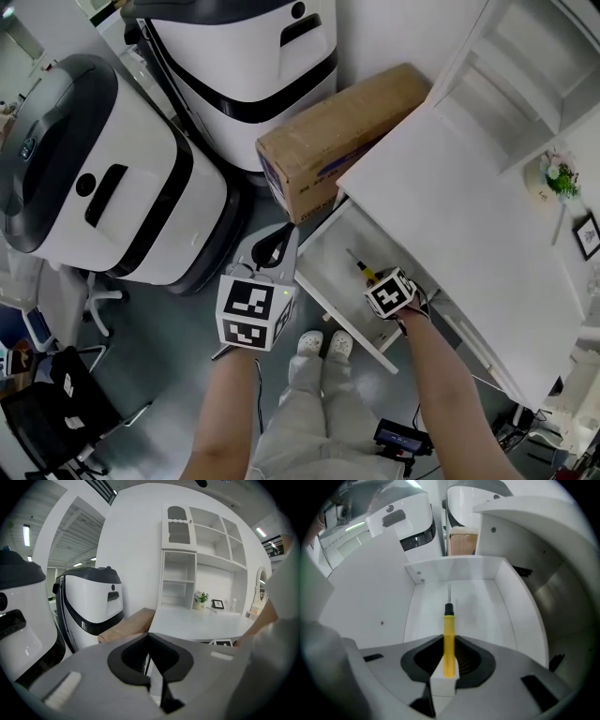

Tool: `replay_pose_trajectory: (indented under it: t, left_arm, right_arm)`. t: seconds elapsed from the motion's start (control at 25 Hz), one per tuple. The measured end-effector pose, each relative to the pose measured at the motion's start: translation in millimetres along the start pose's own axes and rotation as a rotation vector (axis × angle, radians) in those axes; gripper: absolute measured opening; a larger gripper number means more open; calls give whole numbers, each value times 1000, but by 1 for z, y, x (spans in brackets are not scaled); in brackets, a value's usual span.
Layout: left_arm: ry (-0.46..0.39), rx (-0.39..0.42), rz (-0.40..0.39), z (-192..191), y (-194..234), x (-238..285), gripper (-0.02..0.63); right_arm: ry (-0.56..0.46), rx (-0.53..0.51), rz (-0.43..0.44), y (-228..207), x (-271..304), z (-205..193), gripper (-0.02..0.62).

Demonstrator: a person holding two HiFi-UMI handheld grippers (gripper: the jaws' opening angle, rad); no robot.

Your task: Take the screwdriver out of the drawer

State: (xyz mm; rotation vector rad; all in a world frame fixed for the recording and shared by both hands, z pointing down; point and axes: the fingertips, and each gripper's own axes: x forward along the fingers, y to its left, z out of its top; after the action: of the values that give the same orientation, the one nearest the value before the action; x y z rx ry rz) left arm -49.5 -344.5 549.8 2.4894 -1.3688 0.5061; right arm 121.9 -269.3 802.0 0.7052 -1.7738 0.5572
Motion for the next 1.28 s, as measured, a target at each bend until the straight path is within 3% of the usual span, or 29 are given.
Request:
replay_pose_trajectory:
  t: [0.72, 0.96, 1.28]
  left_arm:
    - [-160, 58, 15, 102, -3, -39, 6]
    - [-226, 56, -5, 136, -16, -54, 6]
    - [-324, 73, -21, 178, -33, -75, 6]
  right_arm:
    - [-190, -18, -35, 15, -129, 52, 80]
    - [-303, 14, -51, 15, -182, 70, 78]
    - [-440, -19, -116, 12, -252, 90, 79]
